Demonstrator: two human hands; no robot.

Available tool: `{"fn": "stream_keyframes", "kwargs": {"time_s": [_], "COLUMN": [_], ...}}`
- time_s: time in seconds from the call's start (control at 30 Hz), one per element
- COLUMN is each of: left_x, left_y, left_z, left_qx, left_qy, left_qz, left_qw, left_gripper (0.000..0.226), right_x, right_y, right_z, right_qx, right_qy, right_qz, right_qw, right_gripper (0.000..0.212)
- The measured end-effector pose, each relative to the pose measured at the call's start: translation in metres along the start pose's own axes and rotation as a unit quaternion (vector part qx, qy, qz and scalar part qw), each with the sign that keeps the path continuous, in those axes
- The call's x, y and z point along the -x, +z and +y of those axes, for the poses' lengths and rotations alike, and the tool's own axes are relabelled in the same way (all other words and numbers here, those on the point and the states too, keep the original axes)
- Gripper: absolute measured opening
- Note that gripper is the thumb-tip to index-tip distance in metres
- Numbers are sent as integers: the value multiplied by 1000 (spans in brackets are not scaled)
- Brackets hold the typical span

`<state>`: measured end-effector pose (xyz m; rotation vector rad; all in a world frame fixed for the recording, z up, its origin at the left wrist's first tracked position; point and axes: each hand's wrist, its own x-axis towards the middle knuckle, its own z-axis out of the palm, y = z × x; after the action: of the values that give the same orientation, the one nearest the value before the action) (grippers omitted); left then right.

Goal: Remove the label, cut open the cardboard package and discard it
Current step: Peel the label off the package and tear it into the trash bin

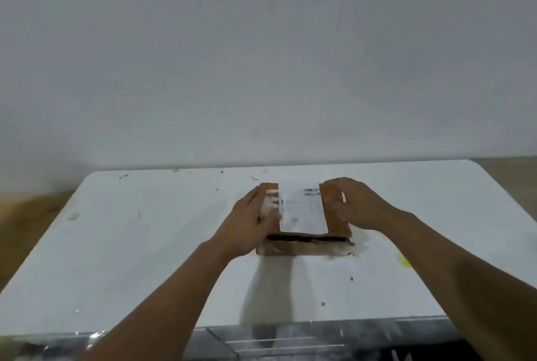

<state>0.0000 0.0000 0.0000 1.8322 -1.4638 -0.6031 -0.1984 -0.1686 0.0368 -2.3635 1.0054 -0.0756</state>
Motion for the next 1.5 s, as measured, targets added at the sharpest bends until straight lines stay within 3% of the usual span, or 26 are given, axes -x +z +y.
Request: {"fn": "stream_keyframes", "kwargs": {"time_s": [0.17,0.3,0.53,0.8,1.03,1.23,1.5], "left_x": [-7,-4,-1,-3,-3,-5,-6], "left_y": [14,22,31,44,48,51,51], "left_z": [-29,-40,-44,-52,-56,-57,-51], "left_qx": [-61,-57,-24,-48,-83,-81,-94], "left_qy": [-70,-46,-37,-38,-47,-45,-59], "left_qz": [-94,-79,-36,-8,5,18,4], "left_qw": [991,994,998,998,995,996,994], "left_gripper": [104,128,108,105,104,105,106], "right_x": [-34,-62,-107,-127,-135,-127,-119], "right_y": [20,25,35,42,45,50,55], "right_z": [11,4,-7,-5,-2,-6,3], "right_qx": [4,17,44,-5,-64,82,-101], "right_qy": [-6,-36,-67,-76,-54,-131,-99], "right_qz": [5,18,-61,-83,-47,63,47], "right_qw": [1000,999,995,994,995,986,989], "right_gripper": [36,39,37,29,14,17,14]}}
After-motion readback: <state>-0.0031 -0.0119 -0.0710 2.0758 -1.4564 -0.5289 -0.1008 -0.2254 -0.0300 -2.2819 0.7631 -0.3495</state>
